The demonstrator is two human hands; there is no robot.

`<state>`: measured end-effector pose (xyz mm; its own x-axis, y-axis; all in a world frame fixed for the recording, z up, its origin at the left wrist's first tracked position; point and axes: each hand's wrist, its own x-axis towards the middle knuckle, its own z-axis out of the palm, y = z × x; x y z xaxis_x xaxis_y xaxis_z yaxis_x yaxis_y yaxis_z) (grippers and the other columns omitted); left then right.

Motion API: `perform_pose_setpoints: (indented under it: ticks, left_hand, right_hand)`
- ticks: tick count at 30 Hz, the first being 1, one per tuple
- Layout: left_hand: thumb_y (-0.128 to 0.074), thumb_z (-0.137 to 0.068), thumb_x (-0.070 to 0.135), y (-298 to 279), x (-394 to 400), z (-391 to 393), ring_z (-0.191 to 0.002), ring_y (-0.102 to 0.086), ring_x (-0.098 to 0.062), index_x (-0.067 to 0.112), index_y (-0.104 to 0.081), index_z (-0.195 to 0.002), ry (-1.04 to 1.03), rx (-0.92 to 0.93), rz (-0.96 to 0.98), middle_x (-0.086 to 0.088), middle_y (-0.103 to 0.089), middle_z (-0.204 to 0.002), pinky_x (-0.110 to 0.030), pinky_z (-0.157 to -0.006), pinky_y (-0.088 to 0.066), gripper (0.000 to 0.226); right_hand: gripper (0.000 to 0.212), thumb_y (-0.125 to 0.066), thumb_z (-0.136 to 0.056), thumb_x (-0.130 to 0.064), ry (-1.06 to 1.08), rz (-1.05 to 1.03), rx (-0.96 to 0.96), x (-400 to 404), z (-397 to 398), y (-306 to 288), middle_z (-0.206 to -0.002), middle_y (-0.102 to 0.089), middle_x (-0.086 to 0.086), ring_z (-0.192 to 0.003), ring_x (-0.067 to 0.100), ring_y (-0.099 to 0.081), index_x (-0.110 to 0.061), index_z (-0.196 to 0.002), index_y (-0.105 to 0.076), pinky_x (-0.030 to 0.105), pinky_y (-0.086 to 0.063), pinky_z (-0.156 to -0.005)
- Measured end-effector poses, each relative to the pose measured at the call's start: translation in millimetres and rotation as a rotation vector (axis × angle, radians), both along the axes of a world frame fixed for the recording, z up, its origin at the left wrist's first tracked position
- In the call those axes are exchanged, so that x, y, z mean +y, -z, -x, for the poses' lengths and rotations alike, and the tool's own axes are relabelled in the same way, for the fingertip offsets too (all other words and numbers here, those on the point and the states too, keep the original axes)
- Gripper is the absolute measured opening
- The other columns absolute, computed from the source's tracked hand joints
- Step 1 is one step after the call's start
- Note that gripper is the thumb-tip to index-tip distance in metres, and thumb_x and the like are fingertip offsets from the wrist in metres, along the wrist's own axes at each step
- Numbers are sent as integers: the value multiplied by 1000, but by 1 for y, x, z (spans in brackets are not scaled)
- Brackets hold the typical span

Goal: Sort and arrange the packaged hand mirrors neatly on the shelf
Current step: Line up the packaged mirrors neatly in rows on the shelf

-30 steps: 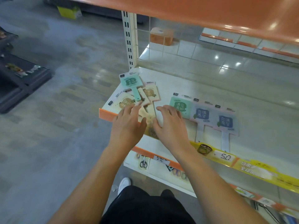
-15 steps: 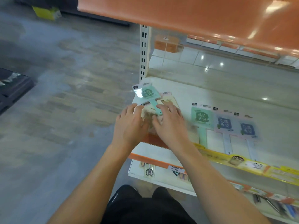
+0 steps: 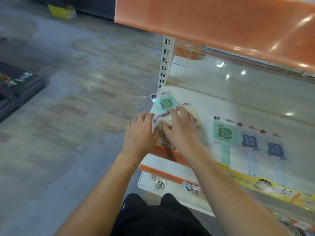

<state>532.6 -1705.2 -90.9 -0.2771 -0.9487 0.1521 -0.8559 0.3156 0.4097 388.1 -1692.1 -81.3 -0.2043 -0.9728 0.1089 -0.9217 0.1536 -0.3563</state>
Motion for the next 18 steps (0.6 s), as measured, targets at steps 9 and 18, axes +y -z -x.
perform_pose_setpoints:
  ticks: [9, 18]
  left_hand:
    - [-40, -88, 39, 4, -8, 4, -115, -54, -29, 14, -54, -121, -57, -40, -4, -6, -54, -128, -41, -80, -48, 44]
    - [-41, -92, 43, 2, -20, -1, -119, -51, -27, 15, -52, -126, -78, -30, -38, -4, -51, -133, -39, -89, -42, 46]
  right_hand:
    - [57, -64, -85, -46, -42, -2, 8, -45, 3, 9, -149, -30, 9, -138, 31, -25, -22, -135, -50, 46, -35, -109]
    - [55, -60, -88, -52, -64, -98, -1, -64, 1, 20, -142, -41, 13, -132, 33, -33, -25, -136, -50, 42, -34, -108]
